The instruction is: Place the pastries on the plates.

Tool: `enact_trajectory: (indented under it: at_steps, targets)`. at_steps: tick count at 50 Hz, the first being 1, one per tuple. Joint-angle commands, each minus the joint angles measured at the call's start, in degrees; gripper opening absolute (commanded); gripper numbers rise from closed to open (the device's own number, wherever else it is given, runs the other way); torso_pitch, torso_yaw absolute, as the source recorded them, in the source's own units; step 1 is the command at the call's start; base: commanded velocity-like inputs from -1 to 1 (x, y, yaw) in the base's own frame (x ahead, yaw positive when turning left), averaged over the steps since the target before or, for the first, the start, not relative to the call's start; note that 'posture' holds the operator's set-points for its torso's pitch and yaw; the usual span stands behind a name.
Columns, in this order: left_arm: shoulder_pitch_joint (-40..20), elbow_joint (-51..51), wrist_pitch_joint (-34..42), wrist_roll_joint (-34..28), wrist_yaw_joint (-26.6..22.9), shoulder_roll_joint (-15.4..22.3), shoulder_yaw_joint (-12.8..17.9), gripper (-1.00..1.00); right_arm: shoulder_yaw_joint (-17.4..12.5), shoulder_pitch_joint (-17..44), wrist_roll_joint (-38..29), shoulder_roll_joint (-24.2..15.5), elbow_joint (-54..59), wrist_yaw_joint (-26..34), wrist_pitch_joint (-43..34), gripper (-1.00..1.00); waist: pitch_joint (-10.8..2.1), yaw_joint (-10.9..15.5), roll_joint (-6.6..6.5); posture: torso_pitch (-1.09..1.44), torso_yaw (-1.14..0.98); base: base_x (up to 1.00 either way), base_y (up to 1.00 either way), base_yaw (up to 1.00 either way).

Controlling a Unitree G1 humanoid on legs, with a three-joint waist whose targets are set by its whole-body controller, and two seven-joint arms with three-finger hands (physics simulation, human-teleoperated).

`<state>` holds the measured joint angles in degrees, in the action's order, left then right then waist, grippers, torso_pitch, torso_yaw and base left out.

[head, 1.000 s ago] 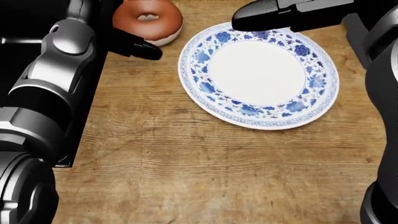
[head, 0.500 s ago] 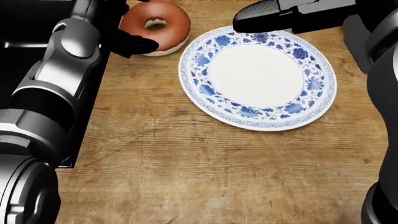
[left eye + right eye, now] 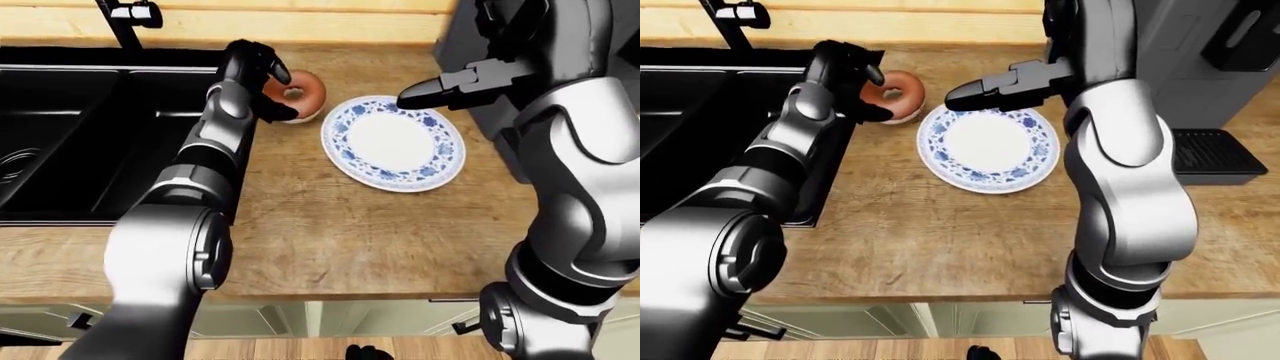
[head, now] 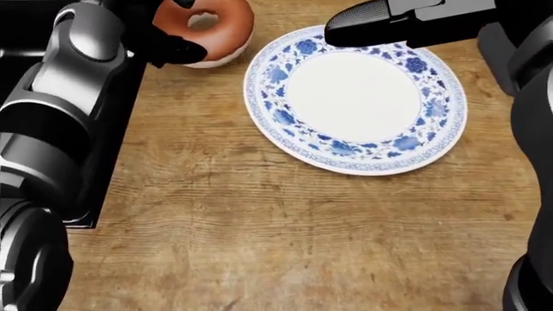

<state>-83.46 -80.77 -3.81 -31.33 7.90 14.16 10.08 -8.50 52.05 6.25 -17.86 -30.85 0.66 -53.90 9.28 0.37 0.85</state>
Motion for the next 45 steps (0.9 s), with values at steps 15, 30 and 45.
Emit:
enact_trajectory:
  at_steps: [15, 30, 45]
  targets:
    - [-6.42, 3.44, -2.84, 2.16, -1.91, 0.7, -0.26, -0.81, -1.01, 2.79, -0.19, -1.4, -0.91, -0.45, 1.16, 1.0, -2.21, 0.05, 0.03, 0.22, 0.0, 0.0, 0.0, 0.0]
    - [-10.26, 4.53, -3.44, 6.04, -11.99, -3.43, -2.09, -0.81, -2.57, 5.87, 0.28, -3.97, -1.5, -0.95, -1.33, 1.0, -1.73, 0.47, 0.71, 0.22, 0.0, 0.0, 0.0, 0.0]
    - [-10.12, 5.42, -4.55, 6.29, -17.39, -7.68, -4.94, -0.8, -3.54, 7.9, 2.08, -5.05, -0.91, -4.1, -1.26, 1.0, -1.52, 0.73, 1.29, 0.22, 0.0, 0.0, 0.0, 0.0]
